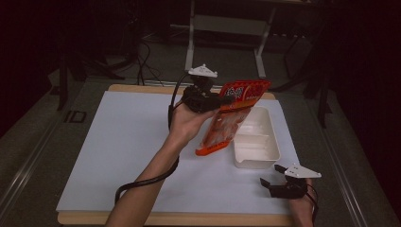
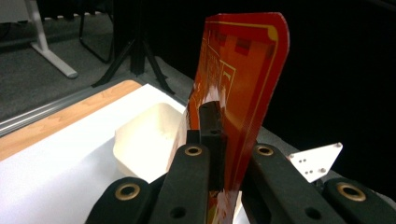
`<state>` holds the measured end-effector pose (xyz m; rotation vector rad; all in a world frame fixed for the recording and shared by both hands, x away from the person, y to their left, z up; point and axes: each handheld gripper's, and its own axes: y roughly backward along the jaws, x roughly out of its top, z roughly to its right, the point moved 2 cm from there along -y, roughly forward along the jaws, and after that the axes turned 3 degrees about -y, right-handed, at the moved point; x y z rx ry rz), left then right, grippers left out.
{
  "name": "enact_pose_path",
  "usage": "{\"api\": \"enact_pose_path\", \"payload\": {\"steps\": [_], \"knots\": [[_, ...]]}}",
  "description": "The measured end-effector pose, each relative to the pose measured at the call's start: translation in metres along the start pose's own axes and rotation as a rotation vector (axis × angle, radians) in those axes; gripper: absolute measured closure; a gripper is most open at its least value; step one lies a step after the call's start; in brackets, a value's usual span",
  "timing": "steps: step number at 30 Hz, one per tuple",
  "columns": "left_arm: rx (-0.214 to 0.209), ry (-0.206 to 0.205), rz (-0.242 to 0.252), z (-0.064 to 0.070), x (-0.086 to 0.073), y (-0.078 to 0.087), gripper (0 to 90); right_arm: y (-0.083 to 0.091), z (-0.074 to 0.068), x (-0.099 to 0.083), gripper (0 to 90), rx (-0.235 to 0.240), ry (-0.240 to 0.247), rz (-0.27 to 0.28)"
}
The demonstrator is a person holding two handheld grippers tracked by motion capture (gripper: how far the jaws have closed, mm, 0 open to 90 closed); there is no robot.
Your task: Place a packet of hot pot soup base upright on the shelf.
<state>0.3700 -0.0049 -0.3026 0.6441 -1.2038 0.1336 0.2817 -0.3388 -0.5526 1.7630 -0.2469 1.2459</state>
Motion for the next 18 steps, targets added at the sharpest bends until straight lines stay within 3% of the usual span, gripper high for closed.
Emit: {"api": "enact_pose_path", "payload": {"steps": [8, 18], "knots": [[0.007, -0.014, 0.01, 0.008, 0.008, -0.012, 90.0, 0.0, 0.0, 0.0, 14.0, 0.0, 0.0, 0.0], [-0.015, -0.024, 0.012, 0.017, 0.013, -0.033, 90.0, 0.001, 0.0, 0.0, 14.0, 0.003, -0.002, 0.001]]}}
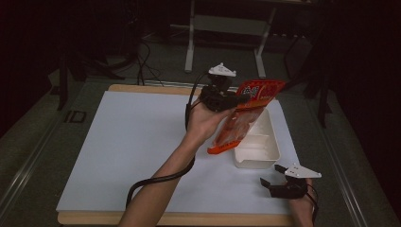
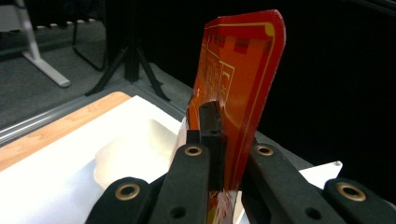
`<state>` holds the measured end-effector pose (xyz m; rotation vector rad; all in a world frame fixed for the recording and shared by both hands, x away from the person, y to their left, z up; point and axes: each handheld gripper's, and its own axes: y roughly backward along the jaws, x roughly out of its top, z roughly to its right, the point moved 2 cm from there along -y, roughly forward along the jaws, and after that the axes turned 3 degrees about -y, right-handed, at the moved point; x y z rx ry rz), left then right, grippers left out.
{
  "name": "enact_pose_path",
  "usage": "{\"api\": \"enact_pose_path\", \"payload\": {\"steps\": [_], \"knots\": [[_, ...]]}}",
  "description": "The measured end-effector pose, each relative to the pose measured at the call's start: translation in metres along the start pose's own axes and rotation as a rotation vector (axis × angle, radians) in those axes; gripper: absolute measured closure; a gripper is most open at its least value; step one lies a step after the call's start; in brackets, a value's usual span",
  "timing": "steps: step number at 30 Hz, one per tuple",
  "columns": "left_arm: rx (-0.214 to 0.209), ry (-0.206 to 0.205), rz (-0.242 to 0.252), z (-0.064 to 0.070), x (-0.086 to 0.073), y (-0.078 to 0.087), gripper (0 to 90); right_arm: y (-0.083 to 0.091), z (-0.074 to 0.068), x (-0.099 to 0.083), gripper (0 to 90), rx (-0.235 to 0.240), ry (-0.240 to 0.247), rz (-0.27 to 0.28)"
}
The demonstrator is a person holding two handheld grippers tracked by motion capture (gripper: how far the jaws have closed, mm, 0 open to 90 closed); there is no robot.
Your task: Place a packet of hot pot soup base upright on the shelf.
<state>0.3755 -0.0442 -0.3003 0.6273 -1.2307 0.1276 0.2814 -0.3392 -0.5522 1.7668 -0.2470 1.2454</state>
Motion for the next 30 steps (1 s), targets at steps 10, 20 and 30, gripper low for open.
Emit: {"api": "enact_pose_path", "payload": {"steps": [10, 20, 30], "knots": [[-0.023, -0.01, 0.001, 0.007, 0.002, -0.019, 90.0, 0.0, 0.0, 0.0, 14.0, 0.002, -0.003, 0.003], [-0.011, -0.019, -0.003, 0.017, 0.006, -0.04, 90.0, 0.001, 0.0, 0.0, 14.0, 0.001, -0.002, 0.005], [0.008, 0.001, 0.031, 0.023, -0.004, -0.063, 90.0, 0.001, 0.0, 0.0, 14.0, 0.002, -0.003, 0.007]]}}
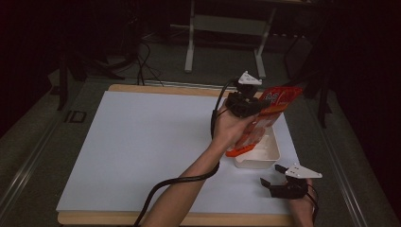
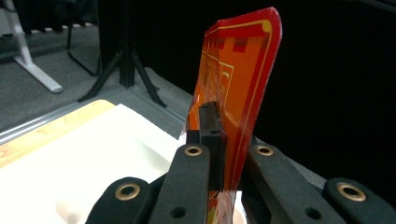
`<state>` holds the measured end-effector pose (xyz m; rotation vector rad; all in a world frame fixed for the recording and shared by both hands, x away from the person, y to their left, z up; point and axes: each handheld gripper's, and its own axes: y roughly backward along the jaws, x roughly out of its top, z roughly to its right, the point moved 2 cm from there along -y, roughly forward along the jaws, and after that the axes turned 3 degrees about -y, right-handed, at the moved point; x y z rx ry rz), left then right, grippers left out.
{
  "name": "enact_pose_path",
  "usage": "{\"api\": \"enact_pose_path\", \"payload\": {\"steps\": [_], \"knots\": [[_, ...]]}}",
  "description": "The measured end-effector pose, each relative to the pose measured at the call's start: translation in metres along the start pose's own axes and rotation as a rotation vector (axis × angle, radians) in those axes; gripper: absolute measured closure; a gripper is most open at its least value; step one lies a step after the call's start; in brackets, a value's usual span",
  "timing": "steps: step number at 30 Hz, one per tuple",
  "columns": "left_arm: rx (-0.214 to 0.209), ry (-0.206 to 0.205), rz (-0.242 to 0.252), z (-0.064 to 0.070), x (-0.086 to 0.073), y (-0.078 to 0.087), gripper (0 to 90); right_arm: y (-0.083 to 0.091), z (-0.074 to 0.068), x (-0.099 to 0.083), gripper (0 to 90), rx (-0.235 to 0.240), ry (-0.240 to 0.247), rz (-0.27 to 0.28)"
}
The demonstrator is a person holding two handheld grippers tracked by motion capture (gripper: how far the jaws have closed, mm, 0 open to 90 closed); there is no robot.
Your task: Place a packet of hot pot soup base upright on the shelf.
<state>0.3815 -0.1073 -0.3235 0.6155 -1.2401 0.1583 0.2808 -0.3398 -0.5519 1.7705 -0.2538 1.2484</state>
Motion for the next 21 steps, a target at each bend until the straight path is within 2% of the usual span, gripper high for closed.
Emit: {"api": "enact_pose_path", "payload": {"steps": [8, 14, 16, 18, 21], "knots": [[-0.002, -0.003, 0.007, 0.002, -0.008, -0.018, 90.0, 0.0, 0.0, 0.0, 14.0, -0.001, -0.001, 0.005], [-0.013, -0.004, -0.007, 0.004, -0.013, -0.032, 90.0, 0.0, 0.0, 0.0, 14.0, -0.001, -0.003, 0.008], [-0.013, -0.001, 0.001, 0.003, -0.015, -0.036, 90.0, 0.001, 0.0, 0.0, 14.0, 0.0, -0.003, 0.009], [-0.031, 0.013, 0.013, 0.003, -0.016, -0.038, 90.0, 0.001, 0.0, 0.0, 14.0, -0.001, -0.003, 0.011], [-0.029, -0.011, 0.052, 0.002, -0.02, -0.038, 90.0, 0.001, 0.0, 0.0, 14.0, 0.0, -0.003, 0.011]]}}
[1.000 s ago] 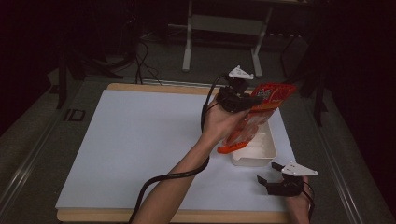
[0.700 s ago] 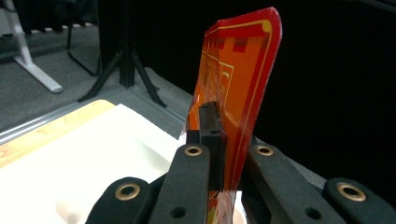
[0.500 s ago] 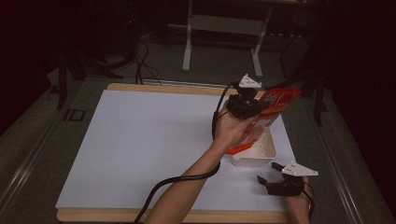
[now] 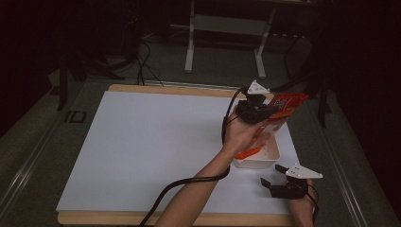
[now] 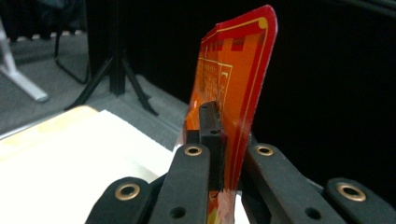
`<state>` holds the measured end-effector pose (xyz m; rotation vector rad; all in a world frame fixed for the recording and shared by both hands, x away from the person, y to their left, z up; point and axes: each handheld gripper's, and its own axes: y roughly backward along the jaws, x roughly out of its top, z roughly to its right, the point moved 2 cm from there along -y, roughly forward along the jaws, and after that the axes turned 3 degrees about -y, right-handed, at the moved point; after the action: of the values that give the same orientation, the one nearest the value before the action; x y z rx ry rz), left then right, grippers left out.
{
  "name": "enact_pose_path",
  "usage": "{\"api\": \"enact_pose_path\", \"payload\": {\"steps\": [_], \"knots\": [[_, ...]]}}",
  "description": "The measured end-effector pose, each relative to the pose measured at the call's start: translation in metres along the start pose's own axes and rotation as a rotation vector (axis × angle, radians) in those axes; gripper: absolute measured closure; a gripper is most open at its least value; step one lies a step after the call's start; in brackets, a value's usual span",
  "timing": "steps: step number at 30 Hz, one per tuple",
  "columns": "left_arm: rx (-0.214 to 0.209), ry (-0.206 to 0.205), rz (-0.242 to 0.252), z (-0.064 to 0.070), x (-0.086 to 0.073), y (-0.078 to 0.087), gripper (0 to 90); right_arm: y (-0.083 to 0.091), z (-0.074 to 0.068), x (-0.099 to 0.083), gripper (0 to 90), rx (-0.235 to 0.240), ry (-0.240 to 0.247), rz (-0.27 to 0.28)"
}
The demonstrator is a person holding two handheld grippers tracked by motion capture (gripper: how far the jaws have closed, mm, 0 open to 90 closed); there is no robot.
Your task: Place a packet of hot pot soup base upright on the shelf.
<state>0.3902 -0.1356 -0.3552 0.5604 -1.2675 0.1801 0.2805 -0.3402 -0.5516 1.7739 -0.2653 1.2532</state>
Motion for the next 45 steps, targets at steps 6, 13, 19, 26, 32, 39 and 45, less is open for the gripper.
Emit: {"api": "enact_pose_path", "payload": {"steps": [6, 13, 19, 26, 32, 39, 45], "knots": [[0.004, 0.068, 0.0, -0.018, -0.028, -0.002, 90.0, 0.0, 0.0, 0.0, 14.0, -0.001, 0.002, 0.0], [-0.042, 0.108, -0.082, -0.03, -0.033, 0.01, 75.2, 0.0, 0.0, 0.0, 14.0, -0.003, 0.004, -0.003], [-0.081, 0.061, -0.217, -0.031, -0.042, 0.019, 61.6, -0.001, -0.001, 0.0, 14.0, -0.002, 0.004, -0.004], [-0.053, 0.011, -0.351, -0.036, -0.066, 0.025, 64.3, -0.001, -0.001, 0.0, 14.0, -0.002, 0.006, -0.009], [-0.018, -0.037, -0.459, -0.037, -0.084, 0.023, 80.6, -0.001, -0.001, 0.0, 14.0, -0.002, 0.004, -0.011], [-0.017, -0.039, -0.474, -0.034, -0.089, 0.019, 88.5, -0.001, -0.001, 0.0, 14.0, -0.003, 0.006, -0.011], [-0.028, -0.007, -0.49, -0.033, -0.094, 0.017, 89.6, -0.002, -0.001, 0.0, 14.0, -0.007, 0.009, -0.013]]}}
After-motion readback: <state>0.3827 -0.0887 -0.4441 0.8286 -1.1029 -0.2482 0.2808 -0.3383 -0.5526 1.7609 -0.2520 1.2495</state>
